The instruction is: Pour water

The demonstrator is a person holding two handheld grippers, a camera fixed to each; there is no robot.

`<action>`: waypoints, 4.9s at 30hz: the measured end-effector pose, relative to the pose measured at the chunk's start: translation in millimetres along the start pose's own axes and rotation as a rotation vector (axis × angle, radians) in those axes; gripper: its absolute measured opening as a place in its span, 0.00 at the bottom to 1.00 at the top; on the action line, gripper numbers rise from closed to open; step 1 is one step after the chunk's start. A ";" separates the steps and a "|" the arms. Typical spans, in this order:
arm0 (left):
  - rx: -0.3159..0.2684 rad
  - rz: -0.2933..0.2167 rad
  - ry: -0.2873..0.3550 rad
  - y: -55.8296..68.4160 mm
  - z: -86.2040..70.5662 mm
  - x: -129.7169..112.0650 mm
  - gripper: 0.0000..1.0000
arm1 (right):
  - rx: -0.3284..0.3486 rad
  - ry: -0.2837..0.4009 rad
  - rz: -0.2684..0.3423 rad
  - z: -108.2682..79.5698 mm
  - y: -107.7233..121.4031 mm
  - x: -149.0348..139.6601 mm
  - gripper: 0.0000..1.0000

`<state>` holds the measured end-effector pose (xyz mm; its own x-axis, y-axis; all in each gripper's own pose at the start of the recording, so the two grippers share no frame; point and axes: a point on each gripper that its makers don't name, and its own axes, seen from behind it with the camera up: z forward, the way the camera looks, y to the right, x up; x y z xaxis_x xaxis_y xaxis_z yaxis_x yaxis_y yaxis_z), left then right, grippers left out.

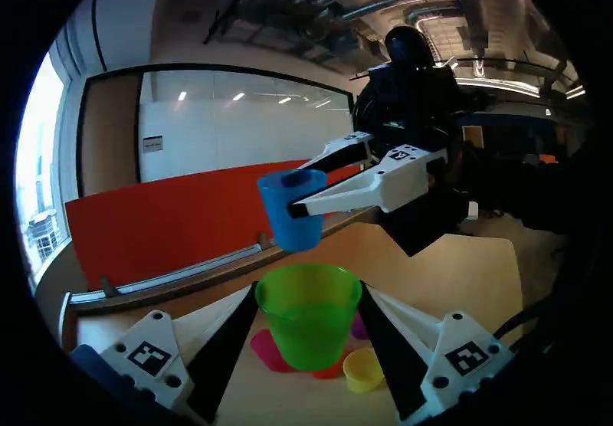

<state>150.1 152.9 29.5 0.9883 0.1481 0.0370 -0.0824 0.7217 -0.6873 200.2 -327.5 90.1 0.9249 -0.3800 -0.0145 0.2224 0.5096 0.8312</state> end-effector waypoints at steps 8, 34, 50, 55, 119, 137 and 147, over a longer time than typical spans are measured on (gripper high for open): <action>-0.003 0.001 -0.048 0.2 1.2 -14.9 0.89 | 0.007 -0.043 -0.002 -4.0 1.2 -16.0 0.92; -0.022 0.023 -0.180 3.8 7.7 -53.4 0.89 | 0.042 -0.138 0.048 -23.0 1.9 -63.3 0.92; -0.033 0.017 -0.245 7.3 4.9 -80.5 0.89 | 0.052 -0.176 0.071 -39.7 -1.3 -94.8 0.92; -0.035 0.013 -0.263 9.5 3.1 -89.8 0.89 | 0.057 -0.188 0.078 -46.1 -5.3 -105.7 0.92; -0.086 -0.062 -0.451 54.7 -18.1 -194.6 0.89 | 0.160 -0.357 0.127 -97.0 -85.0 -259.9 0.92; -0.090 -0.069 -0.472 59.8 -16.2 -214.8 0.89 | 0.172 -0.385 0.129 -95.8 -92.3 -287.1 0.92; -0.088 -0.077 -0.466 59.6 -18.0 -217.5 0.89 | 0.179 -0.393 0.130 -94.4 -96.8 -293.9 0.92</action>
<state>-67.5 151.6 -32.6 0.8267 0.3981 0.3976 0.0199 0.6856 -0.7278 -64.0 -192.4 -38.6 0.7467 -0.6036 0.2796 0.0233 0.4437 0.8959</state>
